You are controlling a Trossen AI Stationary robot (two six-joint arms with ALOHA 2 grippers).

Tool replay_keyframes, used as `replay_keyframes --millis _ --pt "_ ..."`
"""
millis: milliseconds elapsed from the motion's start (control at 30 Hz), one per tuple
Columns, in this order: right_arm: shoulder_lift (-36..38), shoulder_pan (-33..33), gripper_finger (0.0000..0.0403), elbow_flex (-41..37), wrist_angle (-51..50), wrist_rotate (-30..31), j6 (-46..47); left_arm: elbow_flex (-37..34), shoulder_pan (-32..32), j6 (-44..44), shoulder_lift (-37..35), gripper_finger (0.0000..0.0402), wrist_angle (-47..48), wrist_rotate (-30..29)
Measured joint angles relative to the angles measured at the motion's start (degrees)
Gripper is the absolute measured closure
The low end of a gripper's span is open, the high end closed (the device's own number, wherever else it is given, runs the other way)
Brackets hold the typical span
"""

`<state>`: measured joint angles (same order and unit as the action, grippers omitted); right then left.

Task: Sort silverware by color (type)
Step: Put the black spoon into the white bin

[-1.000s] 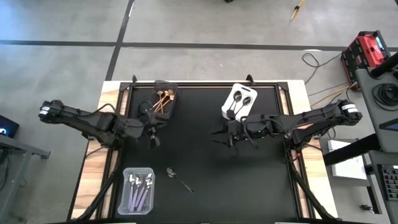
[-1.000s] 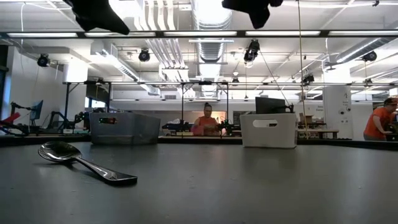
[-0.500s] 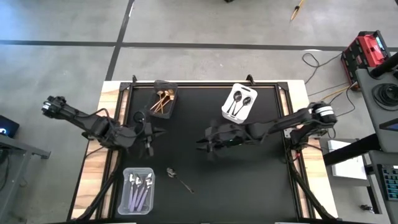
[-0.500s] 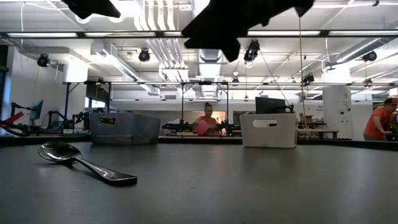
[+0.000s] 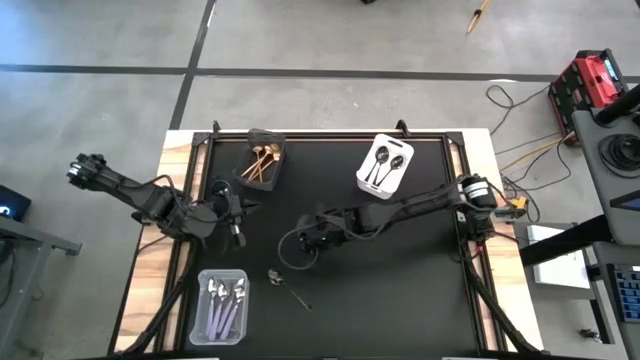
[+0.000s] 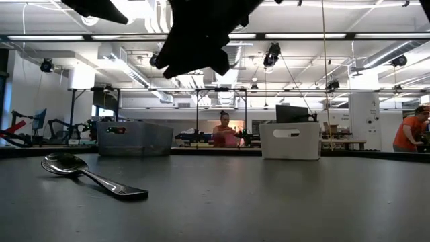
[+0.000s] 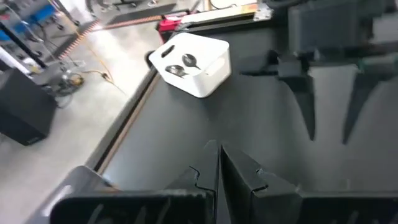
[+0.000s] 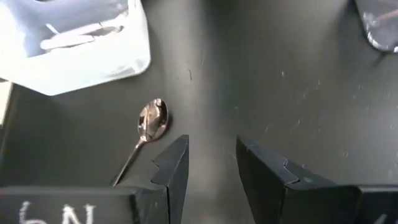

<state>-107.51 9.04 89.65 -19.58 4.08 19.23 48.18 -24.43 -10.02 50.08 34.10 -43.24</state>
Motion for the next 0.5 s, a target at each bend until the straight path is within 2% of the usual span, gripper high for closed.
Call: replay_keyframes --millis 267,500 --pt "-5.88 1.47 0.0280 9.12 -5.86 -0.03 3.94 0.00 -0.02 6.90 -4.64 0.0401 -2.06 -1.41" --pt "-10.32 3.52 0.0280 13.25 -8.09 -0.11 -0.85 -0.06 -0.02 9.24 -9.42 0.0401 -3.72 -1.36"
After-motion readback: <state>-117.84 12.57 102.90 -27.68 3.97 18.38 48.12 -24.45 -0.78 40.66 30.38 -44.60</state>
